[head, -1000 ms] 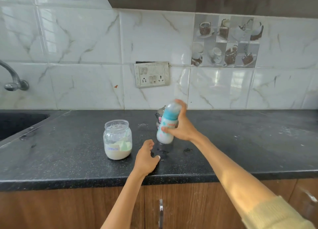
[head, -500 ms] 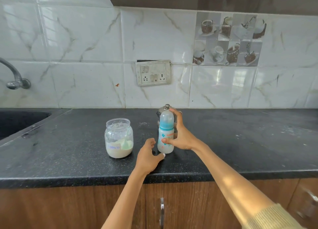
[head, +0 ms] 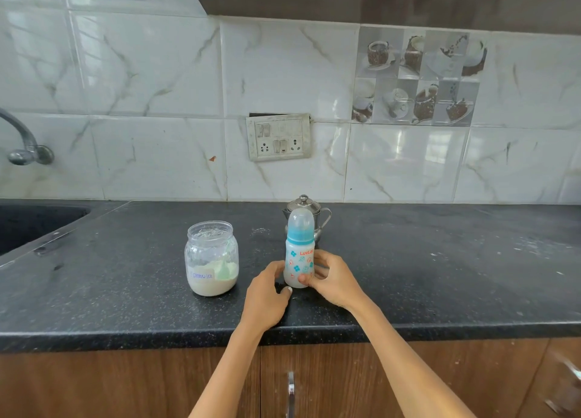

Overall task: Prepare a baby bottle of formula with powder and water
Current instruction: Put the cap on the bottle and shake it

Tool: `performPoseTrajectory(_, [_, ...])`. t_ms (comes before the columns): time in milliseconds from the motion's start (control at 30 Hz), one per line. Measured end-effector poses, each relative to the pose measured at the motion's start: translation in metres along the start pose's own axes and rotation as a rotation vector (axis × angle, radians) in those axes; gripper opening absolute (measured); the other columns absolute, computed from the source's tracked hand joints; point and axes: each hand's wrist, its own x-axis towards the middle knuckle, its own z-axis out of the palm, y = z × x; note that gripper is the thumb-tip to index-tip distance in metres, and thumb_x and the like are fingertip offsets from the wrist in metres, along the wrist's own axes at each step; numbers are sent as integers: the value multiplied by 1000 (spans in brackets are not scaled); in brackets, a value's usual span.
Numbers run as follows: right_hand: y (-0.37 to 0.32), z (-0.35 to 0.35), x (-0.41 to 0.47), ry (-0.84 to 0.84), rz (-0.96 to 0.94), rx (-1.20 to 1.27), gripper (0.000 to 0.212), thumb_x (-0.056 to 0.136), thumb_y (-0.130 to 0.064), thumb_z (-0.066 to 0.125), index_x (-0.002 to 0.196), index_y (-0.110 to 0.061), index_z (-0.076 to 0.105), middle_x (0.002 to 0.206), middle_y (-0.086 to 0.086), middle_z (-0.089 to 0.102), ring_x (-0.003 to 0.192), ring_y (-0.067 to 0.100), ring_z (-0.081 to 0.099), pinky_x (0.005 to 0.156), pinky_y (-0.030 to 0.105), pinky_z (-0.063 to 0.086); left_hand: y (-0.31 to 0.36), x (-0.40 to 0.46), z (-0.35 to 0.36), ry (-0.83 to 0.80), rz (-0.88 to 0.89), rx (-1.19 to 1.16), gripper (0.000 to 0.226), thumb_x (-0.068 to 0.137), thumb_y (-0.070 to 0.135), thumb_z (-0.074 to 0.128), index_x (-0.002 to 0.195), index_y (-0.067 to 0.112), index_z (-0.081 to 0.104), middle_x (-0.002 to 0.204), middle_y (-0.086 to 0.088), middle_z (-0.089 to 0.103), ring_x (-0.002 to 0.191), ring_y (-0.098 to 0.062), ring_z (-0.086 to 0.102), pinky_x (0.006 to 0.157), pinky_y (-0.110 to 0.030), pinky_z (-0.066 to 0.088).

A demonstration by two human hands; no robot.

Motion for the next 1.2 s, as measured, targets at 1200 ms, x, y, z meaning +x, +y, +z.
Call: performPoseTrajectory(1200, [58,-98,95,204,202,-231,58,82,-17,71,135,-12,48,140,4,53,128,21,52,107,43,41,-9,10,6,-50,-63,65,54,88,23,59,136,33,38,129,19,51,122,0,47,106,-17,30])
